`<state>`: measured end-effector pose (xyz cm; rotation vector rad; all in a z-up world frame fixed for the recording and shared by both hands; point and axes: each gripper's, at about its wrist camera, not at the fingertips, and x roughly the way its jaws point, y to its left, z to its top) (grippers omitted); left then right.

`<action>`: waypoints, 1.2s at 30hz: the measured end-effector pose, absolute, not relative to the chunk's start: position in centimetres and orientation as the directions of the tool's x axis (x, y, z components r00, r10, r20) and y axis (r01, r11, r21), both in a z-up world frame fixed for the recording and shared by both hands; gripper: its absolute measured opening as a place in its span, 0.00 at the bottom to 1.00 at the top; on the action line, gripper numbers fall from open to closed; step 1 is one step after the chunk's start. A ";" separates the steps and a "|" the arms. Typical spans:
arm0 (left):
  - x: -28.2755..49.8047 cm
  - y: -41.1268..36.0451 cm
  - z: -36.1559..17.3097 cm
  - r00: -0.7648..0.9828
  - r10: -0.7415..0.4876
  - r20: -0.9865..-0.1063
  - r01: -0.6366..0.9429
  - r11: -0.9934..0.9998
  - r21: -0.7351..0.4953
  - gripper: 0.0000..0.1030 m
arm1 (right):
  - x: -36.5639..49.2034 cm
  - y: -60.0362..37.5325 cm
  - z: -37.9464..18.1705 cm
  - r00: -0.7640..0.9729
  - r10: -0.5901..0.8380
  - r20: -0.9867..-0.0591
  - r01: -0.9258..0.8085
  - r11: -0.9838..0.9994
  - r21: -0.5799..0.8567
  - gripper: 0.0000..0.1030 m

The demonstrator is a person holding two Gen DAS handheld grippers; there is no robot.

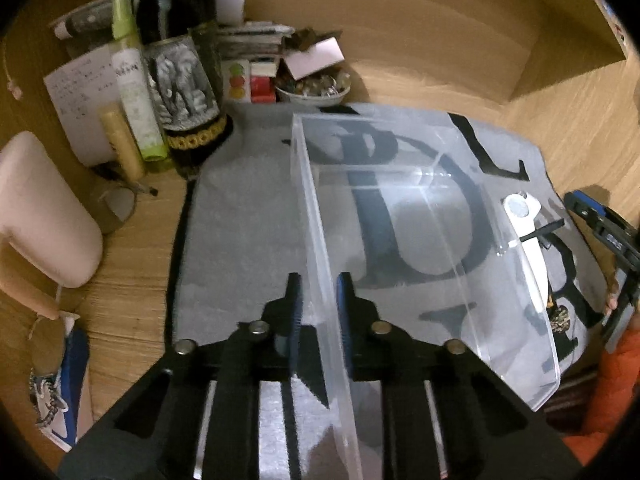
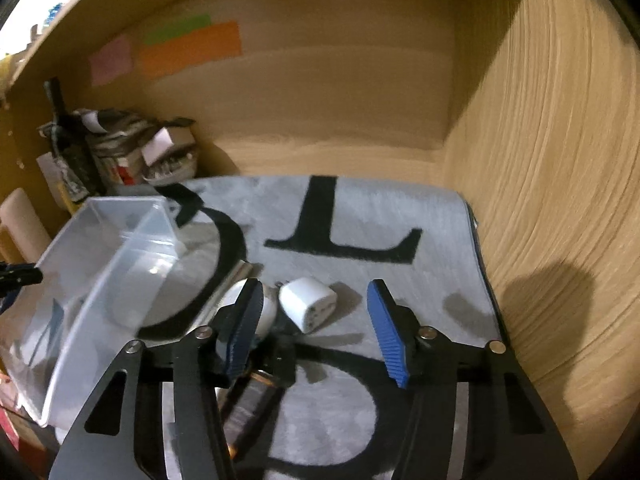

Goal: Organize rigid objects
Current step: 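Grip the clear box wall with the left tool while the right tool grasps the white plug adapter, then carry the white plug adapter into the clear box and open the right gripper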

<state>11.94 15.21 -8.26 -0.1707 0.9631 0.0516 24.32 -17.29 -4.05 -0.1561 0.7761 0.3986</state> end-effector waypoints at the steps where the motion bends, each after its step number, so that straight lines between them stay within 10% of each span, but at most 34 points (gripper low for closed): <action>1: 12.1 15.2 -8.4 0.564 -0.045 -0.825 -0.114 0.985 -0.131 0.11 | 24.8 -17.4 -4.6 0.636 0.278 -0.720 -0.396 0.918 0.005 0.49; 19: 12.7 15.1 -9.0 0.566 -0.055 -0.822 -0.097 0.987 -0.132 0.09 | 30.1 -14.6 -10.0 0.480 0.259 -0.838 -0.448 0.894 0.019 0.49; 36: 12.7 15.0 -9.0 0.569 -0.047 -0.821 -0.089 0.989 -0.119 0.09 | 27.7 -14.2 -5.6 0.586 0.302 -0.752 -0.485 0.874 -0.027 0.34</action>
